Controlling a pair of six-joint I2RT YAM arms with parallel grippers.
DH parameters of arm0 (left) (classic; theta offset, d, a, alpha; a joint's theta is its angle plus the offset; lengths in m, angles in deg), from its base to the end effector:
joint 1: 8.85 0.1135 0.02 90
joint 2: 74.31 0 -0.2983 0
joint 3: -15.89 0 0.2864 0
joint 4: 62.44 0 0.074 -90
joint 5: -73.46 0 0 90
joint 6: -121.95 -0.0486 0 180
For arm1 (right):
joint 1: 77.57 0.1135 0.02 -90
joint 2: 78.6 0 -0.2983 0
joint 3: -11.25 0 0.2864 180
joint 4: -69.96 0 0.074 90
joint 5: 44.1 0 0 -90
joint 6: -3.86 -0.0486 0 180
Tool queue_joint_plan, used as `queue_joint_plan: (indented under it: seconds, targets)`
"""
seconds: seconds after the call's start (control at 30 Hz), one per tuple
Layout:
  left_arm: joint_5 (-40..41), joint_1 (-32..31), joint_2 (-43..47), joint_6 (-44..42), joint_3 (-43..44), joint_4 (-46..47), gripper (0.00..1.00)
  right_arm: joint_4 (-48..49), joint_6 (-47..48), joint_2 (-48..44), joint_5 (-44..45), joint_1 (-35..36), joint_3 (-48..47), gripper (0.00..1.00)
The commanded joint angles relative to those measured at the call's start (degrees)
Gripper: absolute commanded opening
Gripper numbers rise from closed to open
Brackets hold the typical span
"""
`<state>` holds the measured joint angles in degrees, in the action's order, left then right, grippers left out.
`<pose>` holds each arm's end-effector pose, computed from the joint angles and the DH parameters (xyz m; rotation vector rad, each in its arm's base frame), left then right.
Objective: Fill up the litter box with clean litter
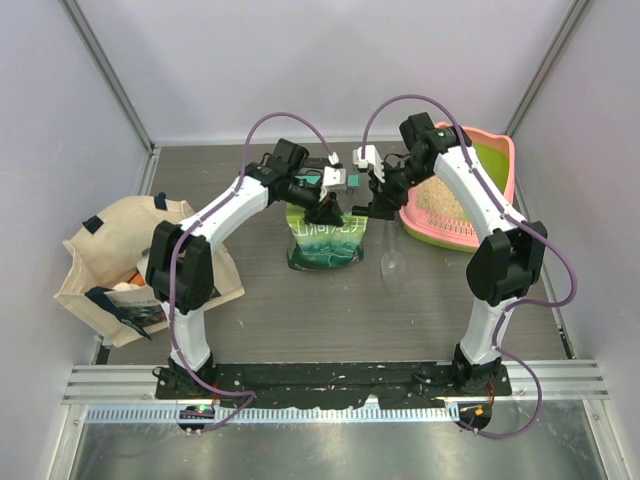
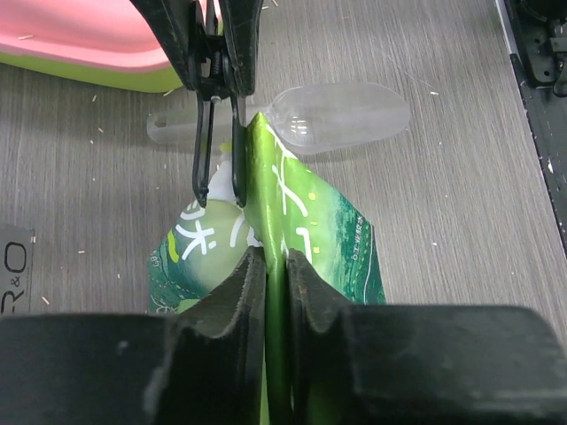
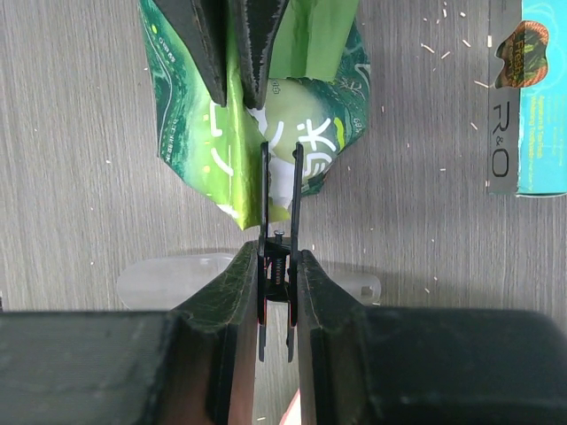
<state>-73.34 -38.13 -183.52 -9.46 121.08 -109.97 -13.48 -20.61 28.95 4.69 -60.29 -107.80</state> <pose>0.3869 -0.2636 0.2963 1.5866 1.5310 -1.0851 0.3962 0.1568 0.3499 -1.7538 1.7646 0.6909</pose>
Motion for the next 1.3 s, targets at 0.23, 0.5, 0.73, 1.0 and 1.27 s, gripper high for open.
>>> queue_joint_plan:
  seconds: [0.23, 0.5, 0.73, 1.0, 1.27]
  targets:
    - [-2.62, -0.25, -0.48, 3.00, 1.03, 2.83, 0.06, -10.73, 6.95, -2.95, -1.86, -4.10, -6.69, 0.02]
    - [-2.79, -0.34, -0.39, 5.81, 0.94, 6.26, 0.05, -4.94, 7.85, -6.30, 3.42, -1.90, 1.23, 0.01]
    - [-2.62, -0.43, -0.39, 5.81, 1.12, 6.35, 0.04, -5.99, 7.85, -4.36, 3.06, -1.02, -0.62, 0.01]
    - [-2.18, -0.43, -0.30, 6.34, 1.03, 6.96, 0.04, -5.99, 8.64, -2.69, 3.68, 2.05, -0.44, 0.01]
    - [0.80, 2.37, 5.84, 13.97, -7.81, 16.68, 0.50, -3.18, 5.83, -0.76, 5.26, 5.04, -2.03, 0.01]
